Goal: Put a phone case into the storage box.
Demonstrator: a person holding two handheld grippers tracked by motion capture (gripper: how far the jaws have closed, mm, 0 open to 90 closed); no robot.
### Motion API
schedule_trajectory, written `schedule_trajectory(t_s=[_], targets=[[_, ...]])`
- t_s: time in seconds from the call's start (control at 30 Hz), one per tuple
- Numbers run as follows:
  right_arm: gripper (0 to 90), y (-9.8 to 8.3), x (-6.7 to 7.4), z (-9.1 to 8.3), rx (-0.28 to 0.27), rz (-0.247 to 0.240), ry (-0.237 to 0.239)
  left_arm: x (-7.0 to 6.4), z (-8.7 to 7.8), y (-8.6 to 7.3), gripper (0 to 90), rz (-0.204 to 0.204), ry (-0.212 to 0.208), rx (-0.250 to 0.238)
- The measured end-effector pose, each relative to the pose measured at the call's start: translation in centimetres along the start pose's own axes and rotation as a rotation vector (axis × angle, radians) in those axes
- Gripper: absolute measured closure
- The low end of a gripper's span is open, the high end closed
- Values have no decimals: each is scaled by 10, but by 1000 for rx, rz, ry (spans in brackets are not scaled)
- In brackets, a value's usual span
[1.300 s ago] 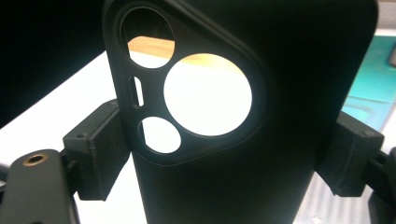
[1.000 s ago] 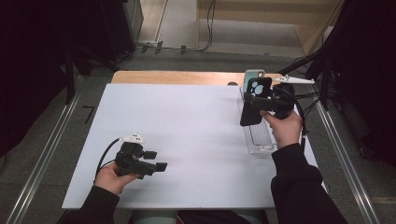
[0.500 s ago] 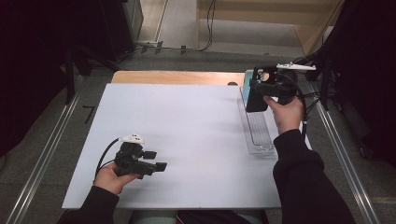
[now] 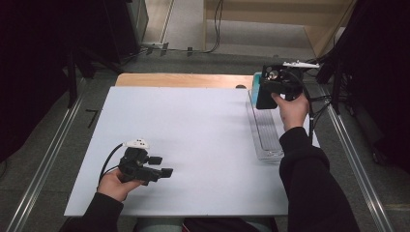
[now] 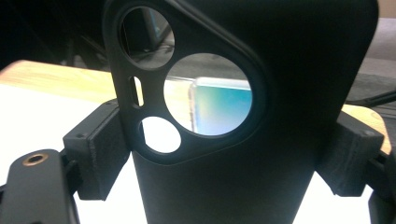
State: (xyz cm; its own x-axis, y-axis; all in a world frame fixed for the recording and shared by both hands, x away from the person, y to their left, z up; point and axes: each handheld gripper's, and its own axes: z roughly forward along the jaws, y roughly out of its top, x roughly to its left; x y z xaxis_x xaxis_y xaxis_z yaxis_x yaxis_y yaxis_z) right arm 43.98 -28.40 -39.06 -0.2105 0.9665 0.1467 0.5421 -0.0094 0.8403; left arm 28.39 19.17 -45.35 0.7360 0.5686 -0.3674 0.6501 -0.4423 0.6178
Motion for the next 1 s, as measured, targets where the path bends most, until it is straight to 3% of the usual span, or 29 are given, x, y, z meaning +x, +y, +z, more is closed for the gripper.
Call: schedule_trajectory(t_s=[0.27,0.53,0.73,1.0], targets=[[130,-12,-9,29,67,29,-14,1,-1,0,276,-2,7,-11],[129,-18,-7,49,84,18,-39,-1,1,0,276,6,1,2],[126,-21,-14,56,79,72,-58,-2,1,0,276,8,0,-2],[126,-24,-14,63,77,33,-58,-2,1,0,276,10,-1,1]])
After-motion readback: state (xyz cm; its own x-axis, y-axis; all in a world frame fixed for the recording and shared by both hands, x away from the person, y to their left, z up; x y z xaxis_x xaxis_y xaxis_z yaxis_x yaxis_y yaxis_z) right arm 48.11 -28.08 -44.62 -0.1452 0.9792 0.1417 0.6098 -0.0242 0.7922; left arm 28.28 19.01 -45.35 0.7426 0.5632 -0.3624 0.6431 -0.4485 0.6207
